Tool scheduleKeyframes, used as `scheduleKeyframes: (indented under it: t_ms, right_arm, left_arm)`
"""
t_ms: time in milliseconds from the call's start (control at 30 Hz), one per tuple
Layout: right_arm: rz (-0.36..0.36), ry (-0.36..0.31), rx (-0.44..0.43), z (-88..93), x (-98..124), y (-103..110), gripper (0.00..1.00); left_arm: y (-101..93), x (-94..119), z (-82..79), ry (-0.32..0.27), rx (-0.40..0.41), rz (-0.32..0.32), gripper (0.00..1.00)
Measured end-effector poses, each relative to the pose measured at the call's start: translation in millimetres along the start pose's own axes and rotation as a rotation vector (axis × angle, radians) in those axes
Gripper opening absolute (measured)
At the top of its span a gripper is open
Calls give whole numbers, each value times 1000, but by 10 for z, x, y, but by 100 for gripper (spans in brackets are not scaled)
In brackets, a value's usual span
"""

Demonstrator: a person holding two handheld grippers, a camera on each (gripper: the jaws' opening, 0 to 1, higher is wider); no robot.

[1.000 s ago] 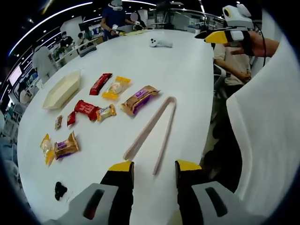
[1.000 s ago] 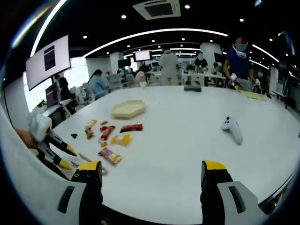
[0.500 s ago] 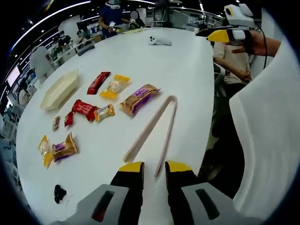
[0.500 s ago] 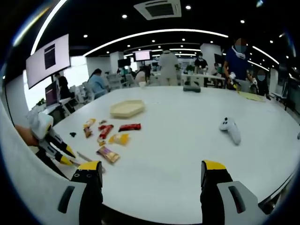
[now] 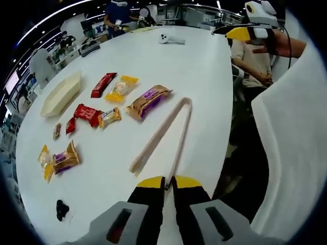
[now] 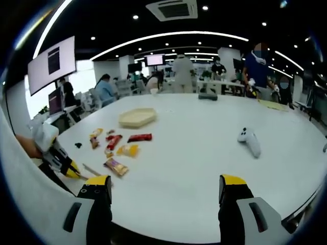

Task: Place the target food into the container with the food tongs after gripping and lifting it, then release it inside without dropping or visibly crushing the food.

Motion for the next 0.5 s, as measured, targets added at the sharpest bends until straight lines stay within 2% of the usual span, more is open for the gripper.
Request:
scheduleKeyframes:
  t_ms: [100, 167, 267, 300, 333, 367, 500]
  right_arm:
    - [-1, 1, 2, -1, 3, 5, 88]
    - [-1, 0, 3, 1, 8, 8, 88]
    - [0, 2, 0, 19, 16, 12, 87]
    - [0, 2, -1, 26, 21, 16, 87]
    - [0, 4, -2, 34, 27, 23, 87]
    - [0, 4, -2, 33, 32, 28, 87]
    - [3, 5, -6, 46, 42, 38, 87]
  left_arm:
    - [1, 0, 4, -1, -15, 2, 4]
    - [-7, 2, 8, -2, -60, 10, 2]
    - [-58, -4, 21, -1, -56, 30, 0]
    - [-121, -18, 35, -2, -19, 68, 0]
    - [-67, -12, 19, -8, 4, 35, 0]
    - [-59, -8, 30, 5, -8, 33, 0]
    - [-94, 6, -11, -18, -12, 50, 0]
Point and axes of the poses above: the point that each gripper's makers call its tool centre point, and the gripper's own axes: x roughly backward along the fingers, y roughly to its left, z roughly out of its underside, the point moved 4 cm from there along x, roughly backward along the fingers, and after that the axes turned 15 degrees about x, right-handed, at the moved point
